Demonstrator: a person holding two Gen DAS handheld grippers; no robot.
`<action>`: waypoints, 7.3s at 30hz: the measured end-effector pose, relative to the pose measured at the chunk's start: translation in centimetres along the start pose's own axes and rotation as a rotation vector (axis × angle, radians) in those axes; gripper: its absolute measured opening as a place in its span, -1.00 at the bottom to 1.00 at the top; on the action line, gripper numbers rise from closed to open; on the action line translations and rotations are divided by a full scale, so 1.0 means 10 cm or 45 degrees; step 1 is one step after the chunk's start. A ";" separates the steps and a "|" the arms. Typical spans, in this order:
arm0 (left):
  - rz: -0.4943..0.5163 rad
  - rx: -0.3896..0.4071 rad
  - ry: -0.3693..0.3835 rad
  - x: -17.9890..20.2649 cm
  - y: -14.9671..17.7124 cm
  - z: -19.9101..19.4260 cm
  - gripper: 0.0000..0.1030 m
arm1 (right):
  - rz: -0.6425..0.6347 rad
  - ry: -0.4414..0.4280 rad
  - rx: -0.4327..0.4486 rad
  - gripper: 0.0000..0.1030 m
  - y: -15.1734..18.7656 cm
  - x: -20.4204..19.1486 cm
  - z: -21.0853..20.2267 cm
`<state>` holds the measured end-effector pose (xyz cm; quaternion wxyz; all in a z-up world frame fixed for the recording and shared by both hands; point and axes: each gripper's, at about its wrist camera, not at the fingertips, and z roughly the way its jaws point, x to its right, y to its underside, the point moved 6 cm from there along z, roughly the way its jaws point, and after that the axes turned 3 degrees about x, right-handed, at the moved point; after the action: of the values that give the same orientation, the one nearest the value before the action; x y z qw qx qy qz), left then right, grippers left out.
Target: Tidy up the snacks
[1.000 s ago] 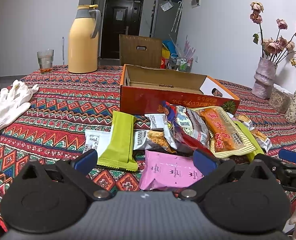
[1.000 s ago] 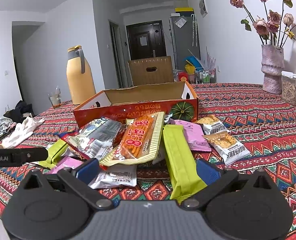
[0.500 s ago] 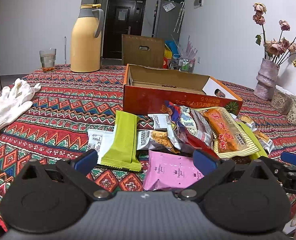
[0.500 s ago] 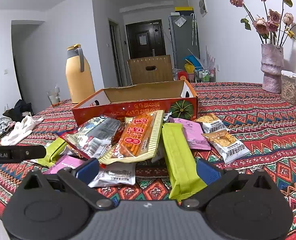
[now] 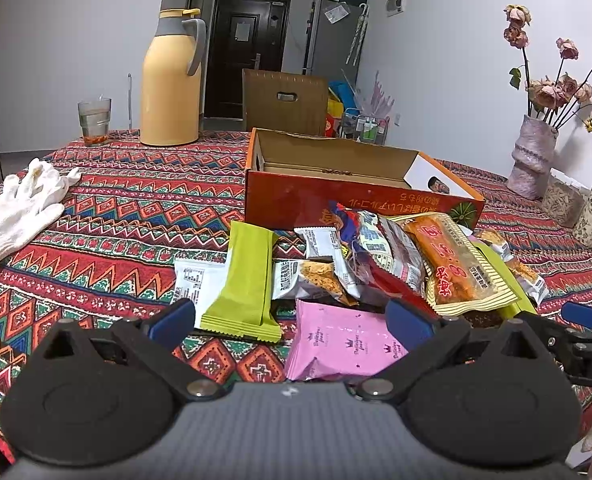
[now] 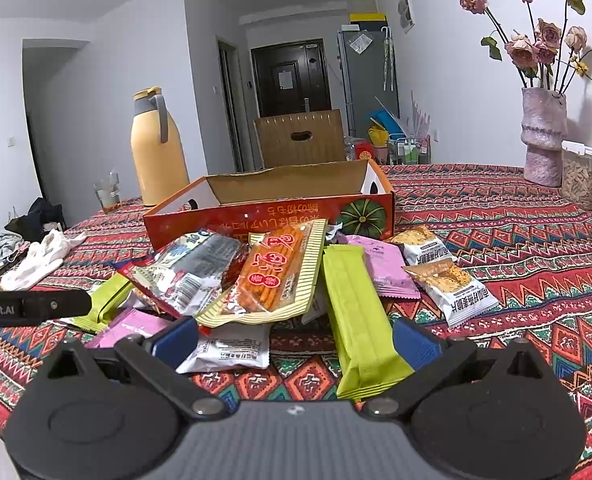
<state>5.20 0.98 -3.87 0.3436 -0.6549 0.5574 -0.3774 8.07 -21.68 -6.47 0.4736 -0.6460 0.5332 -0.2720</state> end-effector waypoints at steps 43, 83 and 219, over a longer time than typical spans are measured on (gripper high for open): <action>-0.014 -0.025 -0.039 -0.09 -0.06 0.20 1.00 | -0.242 0.050 -0.193 0.34 -0.08 0.29 0.52; 0.034 -0.100 -0.154 -0.35 -0.26 0.56 1.00 | -0.045 0.021 -0.228 -0.30 -0.18 0.52 0.62; -0.008 0.171 -0.046 0.33 -1.49 1.20 1.00 | 0.052 0.056 0.152 1.00 -1.66 0.31 1.48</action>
<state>23.07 0.14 3.74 0.3956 -0.6388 0.5226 -0.4029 28.78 -20.11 2.09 0.5050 -0.5995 0.5393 -0.3079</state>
